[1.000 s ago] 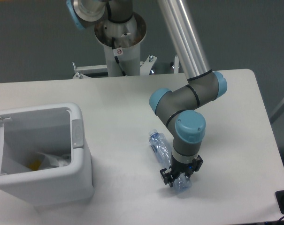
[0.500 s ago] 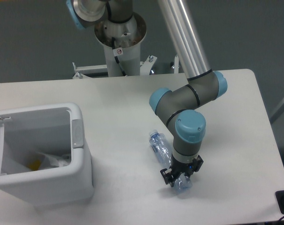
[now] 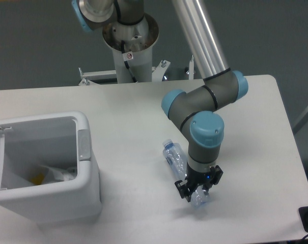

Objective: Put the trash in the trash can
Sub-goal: 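Close the gripper around the bottle's bottom end, then lift the bottle and carry it over the white bin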

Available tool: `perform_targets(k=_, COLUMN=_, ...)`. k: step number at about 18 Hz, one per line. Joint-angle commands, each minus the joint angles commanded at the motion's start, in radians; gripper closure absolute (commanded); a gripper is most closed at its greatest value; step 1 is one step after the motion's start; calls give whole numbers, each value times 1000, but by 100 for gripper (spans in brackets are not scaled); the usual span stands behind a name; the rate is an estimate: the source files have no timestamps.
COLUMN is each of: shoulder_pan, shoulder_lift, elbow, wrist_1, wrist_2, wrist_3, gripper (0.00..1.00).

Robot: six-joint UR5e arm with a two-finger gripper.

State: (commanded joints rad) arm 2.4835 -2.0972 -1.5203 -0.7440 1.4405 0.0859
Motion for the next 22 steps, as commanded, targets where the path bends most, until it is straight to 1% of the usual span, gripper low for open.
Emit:
perform_targets(k=1, shoulder_pan=0, shoulder_lift=19, elbow=12, wrist_1=3, wrist_2=-8, wrist_3=-2, gripper=39)
perform_targets(k=3, shoulder_pan=2, shoulder_lift=55, elbow=61, wrist_1=14, wrist_2=-83, wrist_3=-18, gripper=39)
perform_targets(k=6, shoulder_pan=2, shoulder_lift=94, elbow=127, wrist_1=15, wrist_2=-152, wrist_3=-67, gripper=39)
perform_targets(k=8, shoulder_pan=0, shoulder_lift=118, elbow=164, wrist_1=18, wrist_2=-219, wrist_3=-80, gripper=39)
perform_targets(k=11, shoulder_pan=2, shoulder_lift=160, elbow=186, wrist_1=61, wrist_2=-331, wrist_3=-77, gripper=40)
perform_targets(k=13, shoulder_pan=-5, shoulder_lift=180, elbow=216, wrist_1=67, wrist_2=-368, wrist_3=-72, gripper=40)
perform_targets(k=17, shoulder_pan=-52, shoulder_lift=198, elbow=265, wrist_1=69, wrist_2=-408, wrist_3=-64, gripper=41)
perform_targets(k=19, shoulder_pan=-69, shoulder_lift=224, elbow=265, wrist_1=69, wrist_2=-408, wrist_3=-58, gripper=41)
perform_targets(k=20, shoulder_pan=-89, shoulder_lift=235, elbow=265, wrist_1=69, wrist_2=-407, wrist_3=-58, gripper=41)
perform_targets(k=21, shoulder_pan=-110, shoulder_lift=258, elbow=262, wrist_1=69, wrist_2=-401, wrist_3=-58, gripper=41)
perform_targets(k=22, shoulder_pan=-117, shoulder_lift=273, elbow=256, wrist_1=69, wrist_2=-402, wrist_3=-58, gripper=41)
